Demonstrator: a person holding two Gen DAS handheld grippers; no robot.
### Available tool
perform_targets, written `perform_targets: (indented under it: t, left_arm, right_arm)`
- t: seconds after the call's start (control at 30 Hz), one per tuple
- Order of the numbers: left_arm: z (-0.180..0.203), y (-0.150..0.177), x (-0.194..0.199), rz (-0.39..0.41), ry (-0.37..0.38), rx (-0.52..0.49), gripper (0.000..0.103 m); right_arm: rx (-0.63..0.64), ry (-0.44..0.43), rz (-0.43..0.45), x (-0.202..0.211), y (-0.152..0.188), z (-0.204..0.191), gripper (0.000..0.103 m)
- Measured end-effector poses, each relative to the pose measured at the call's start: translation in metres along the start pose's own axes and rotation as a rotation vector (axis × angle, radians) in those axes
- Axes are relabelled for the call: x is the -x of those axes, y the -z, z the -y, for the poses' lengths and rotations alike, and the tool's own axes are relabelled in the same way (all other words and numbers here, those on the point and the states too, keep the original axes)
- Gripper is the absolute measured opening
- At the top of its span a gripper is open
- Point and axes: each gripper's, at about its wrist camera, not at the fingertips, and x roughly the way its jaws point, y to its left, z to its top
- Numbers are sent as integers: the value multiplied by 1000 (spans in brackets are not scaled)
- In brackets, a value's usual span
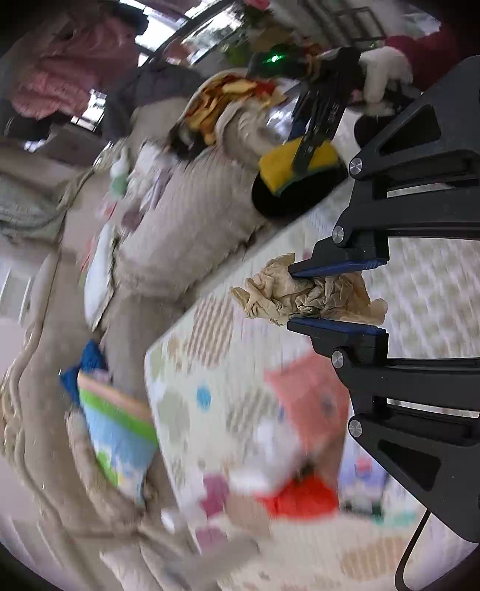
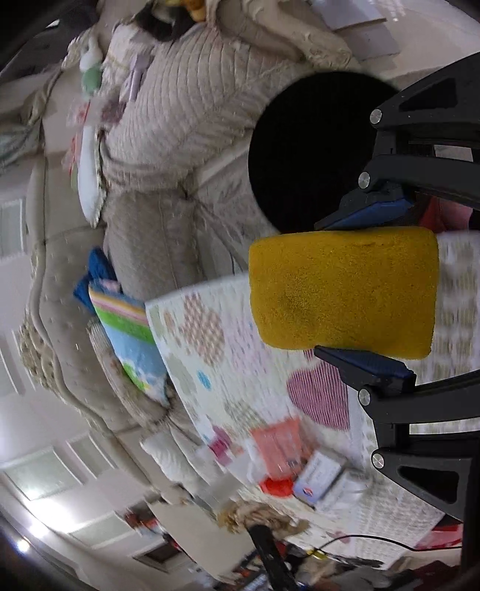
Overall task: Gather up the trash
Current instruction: 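Drop the sponge and tissue into the black bin, opening both tools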
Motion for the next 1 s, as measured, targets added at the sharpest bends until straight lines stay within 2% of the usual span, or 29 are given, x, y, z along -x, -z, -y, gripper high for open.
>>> perform_targets:
  t: [0.2, 0.37, 0.43, 0.5, 0.53, 0.57, 0.6, 0.63, 0.77, 1.0]
  left_arm:
    - [61, -9, -57, -53, 101, -22, 20]
    - [88, -11, -97, -87, 154, -14, 22]
    - [94, -11, -108, -96, 177, -7, 26]
    - [99, -11, -117, -101, 218, 1, 45]
    - [101, -12, -121, -105, 237, 9, 50]
    - [103, -12, -125, -109, 252, 21, 55]
    - [104, -10, -128, -111, 258, 28, 55]
    - [105, -10, -130, -116, 259, 33, 55]
    - [106, -8, -127, -117, 236, 10, 55]
    - [94, 2, -110, -82, 100, -35, 55]
  right_arm:
    - [-78, 70, -4, 1, -5, 47, 57]
    - [-116, 98, -5, -6, -9, 68, 57]
    - [-139, 96, -10, -10, -9, 76, 59]
    - [-170, 86, -20, -15, -9, 84, 60]
    - [-187, 79, -24, -16, -8, 89, 62]
    - [-203, 75, -29, -17, -7, 94, 70]
    - [-216, 74, -30, -17, -7, 96, 74]
    - [-234, 68, -24, -17, -5, 100, 78]
    - [-246, 74, -21, -12, -2, 103, 78]
    - [-199, 67, -40, -14, 2, 86, 78]
